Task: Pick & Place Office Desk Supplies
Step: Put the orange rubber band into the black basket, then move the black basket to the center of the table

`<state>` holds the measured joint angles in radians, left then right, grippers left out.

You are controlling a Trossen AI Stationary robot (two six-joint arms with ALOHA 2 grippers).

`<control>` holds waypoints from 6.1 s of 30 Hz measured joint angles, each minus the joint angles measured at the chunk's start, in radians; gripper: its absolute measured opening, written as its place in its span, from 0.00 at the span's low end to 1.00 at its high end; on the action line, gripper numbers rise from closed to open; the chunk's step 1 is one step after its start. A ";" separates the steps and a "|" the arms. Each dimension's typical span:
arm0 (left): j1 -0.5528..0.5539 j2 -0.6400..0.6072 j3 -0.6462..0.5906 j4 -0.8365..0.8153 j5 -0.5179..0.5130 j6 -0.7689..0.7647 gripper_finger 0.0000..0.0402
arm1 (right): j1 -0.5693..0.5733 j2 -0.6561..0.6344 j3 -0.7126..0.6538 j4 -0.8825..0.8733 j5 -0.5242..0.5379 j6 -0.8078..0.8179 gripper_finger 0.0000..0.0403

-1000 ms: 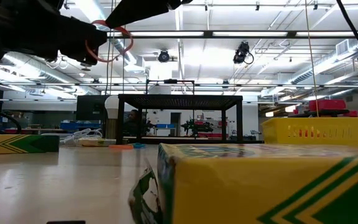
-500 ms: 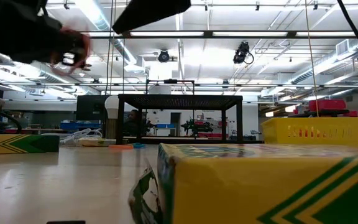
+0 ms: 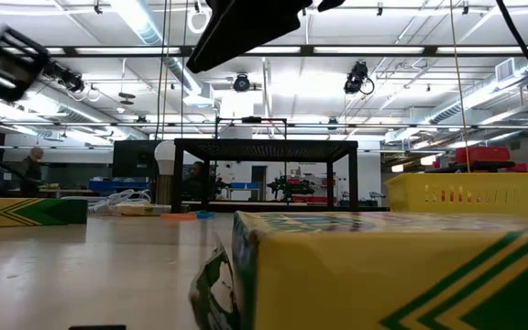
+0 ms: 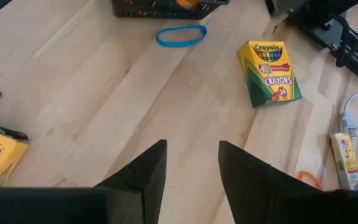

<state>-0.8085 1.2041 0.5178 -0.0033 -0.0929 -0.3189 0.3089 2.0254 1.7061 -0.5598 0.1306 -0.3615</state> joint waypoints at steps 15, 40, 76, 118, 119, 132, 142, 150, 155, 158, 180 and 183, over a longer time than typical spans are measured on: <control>-0.108 0.087 0.118 -0.318 0.042 -0.379 0.07 | 0.000 0.000 0.000 -0.015 0.000 0.010 0.39; -0.119 0.094 0.119 -0.361 -0.199 -0.387 0.34 | 0.002 0.000 0.000 -0.043 -0.012 0.032 0.39; -0.136 0.094 0.224 -0.588 -0.236 -0.305 0.15 | 0.002 0.000 0.000 -0.043 -0.014 0.035 0.39; -0.250 0.094 0.172 -0.738 0.220 -0.773 0.00 | 0.015 0.001 0.000 -0.180 -0.023 0.138 0.38; -0.246 0.094 0.160 -0.706 0.225 -0.769 0.00 | 0.015 0.001 0.000 -0.188 -0.022 0.143 0.38; -0.178 0.095 0.131 -0.447 0.155 -0.602 0.00 | 0.021 0.001 0.000 -0.267 -0.021 0.169 0.28; -0.041 0.150 0.131 -0.347 0.142 -0.336 0.00 | 0.022 0.001 0.000 -0.314 -0.020 0.200 0.28; 0.050 0.171 0.131 -0.275 0.122 -0.174 0.00 | 0.022 0.001 0.000 -0.315 -0.022 0.200 0.28; 0.070 0.179 0.131 -0.246 0.155 -0.149 0.00 | 0.022 0.001 0.000 -0.321 -0.022 0.200 0.28; 0.071 0.208 0.131 -0.244 0.156 -0.149 0.00 | 0.022 0.001 0.000 -0.322 -0.022 0.200 0.28; 0.098 0.385 0.156 -0.052 -0.193 -0.075 0.00 | 0.023 0.001 0.000 -0.349 0.132 0.235 0.28; 0.132 0.400 0.156 -0.007 -0.236 -0.036 0.00 | 0.025 0.001 0.000 -0.352 0.154 0.238 0.28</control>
<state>-0.6766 1.6040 0.6734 -0.0100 -0.3285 -0.3554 0.3336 2.0262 1.7065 -0.9119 0.2846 -0.1234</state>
